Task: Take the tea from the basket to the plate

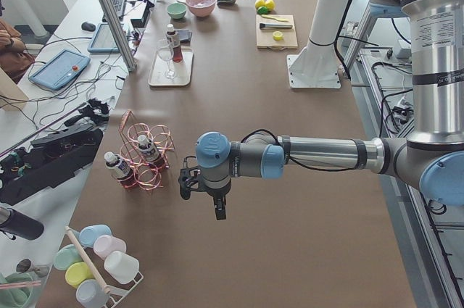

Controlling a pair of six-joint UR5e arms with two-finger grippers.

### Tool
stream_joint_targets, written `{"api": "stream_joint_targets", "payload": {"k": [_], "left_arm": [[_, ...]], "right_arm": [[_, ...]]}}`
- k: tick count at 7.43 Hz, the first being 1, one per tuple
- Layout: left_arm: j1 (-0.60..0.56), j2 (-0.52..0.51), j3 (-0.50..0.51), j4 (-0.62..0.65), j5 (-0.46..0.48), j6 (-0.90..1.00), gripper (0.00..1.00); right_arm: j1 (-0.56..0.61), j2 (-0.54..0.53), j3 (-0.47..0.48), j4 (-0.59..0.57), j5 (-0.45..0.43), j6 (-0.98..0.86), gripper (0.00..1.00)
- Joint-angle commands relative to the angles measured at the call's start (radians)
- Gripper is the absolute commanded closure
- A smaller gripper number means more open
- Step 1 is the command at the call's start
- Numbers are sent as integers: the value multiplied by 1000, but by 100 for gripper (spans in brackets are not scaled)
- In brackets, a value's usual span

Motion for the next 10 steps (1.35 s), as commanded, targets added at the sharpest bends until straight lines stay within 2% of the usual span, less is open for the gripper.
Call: {"api": "stream_joint_targets", "payload": {"k": [1,4,6,8,10], "left_arm": [[0,0,0,0,0,0,2],[0,0,-3,0,2,6,2],[2,17,-2,-81,11,107,2],[2,25,1,-81,11,213,2],[0,26,3,-80,8,218,2]], "right_arm": [[0,0,-1,0,-1,0,0],[0,0,-1,0,-1,0,0],[-2,-2,-1,0,1,0,0],[0,-2,-1,0,1,-3,0],[-2,0,-1,0,2,-3,0]]}}
